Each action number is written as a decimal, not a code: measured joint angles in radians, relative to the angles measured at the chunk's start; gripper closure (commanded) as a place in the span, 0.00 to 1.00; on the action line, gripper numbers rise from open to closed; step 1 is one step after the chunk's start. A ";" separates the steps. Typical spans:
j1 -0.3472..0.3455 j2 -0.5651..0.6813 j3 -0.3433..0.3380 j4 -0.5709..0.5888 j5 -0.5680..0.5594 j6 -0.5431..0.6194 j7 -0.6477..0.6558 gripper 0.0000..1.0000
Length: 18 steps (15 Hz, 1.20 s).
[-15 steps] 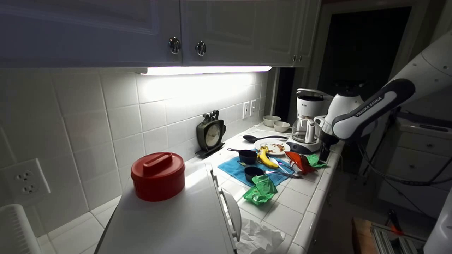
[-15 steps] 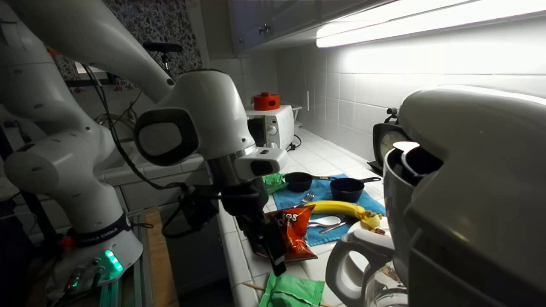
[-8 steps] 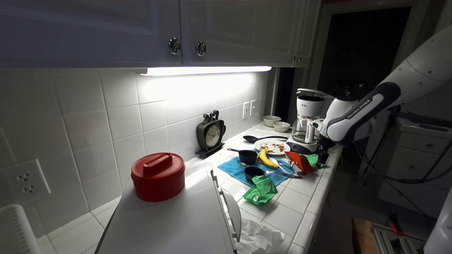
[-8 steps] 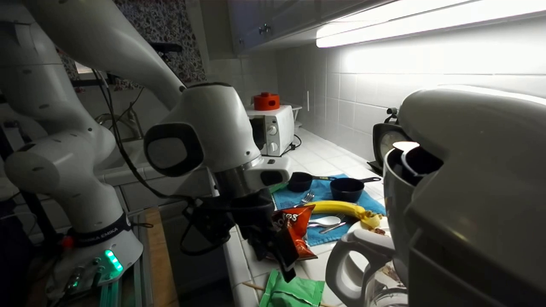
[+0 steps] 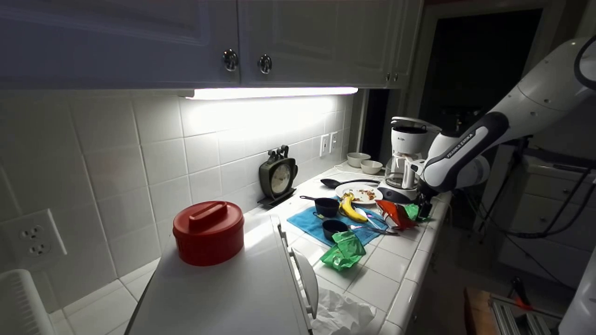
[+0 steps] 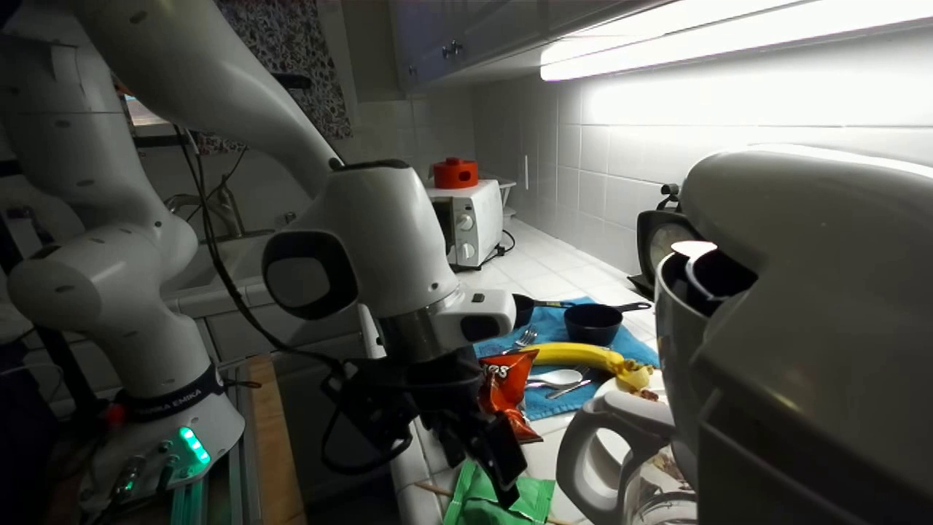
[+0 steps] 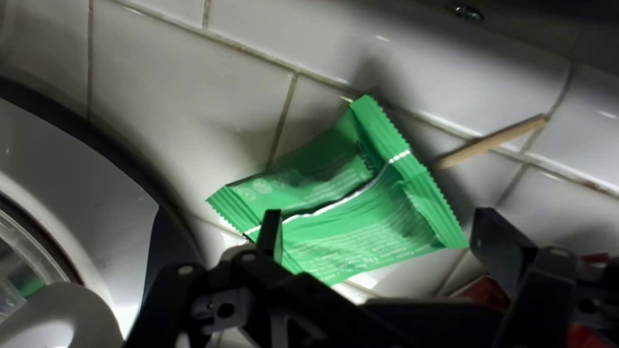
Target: Move all the small green packets to the left edge of the blue towel and move the doritos to the right edge of the towel
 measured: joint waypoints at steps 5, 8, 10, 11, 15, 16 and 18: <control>-0.001 0.053 0.021 0.011 0.073 0.040 -0.040 0.48; -0.005 0.059 0.028 0.027 0.088 0.042 -0.048 0.69; -0.007 0.063 0.029 0.040 0.090 0.045 -0.049 0.83; -0.007 0.065 0.028 0.046 0.090 0.045 -0.049 0.88; -0.012 0.065 0.016 0.071 0.038 0.047 0.021 0.89; -0.013 0.065 0.010 0.078 0.003 0.047 0.061 0.89; -0.007 0.063 -0.011 0.091 -0.075 0.043 0.148 0.89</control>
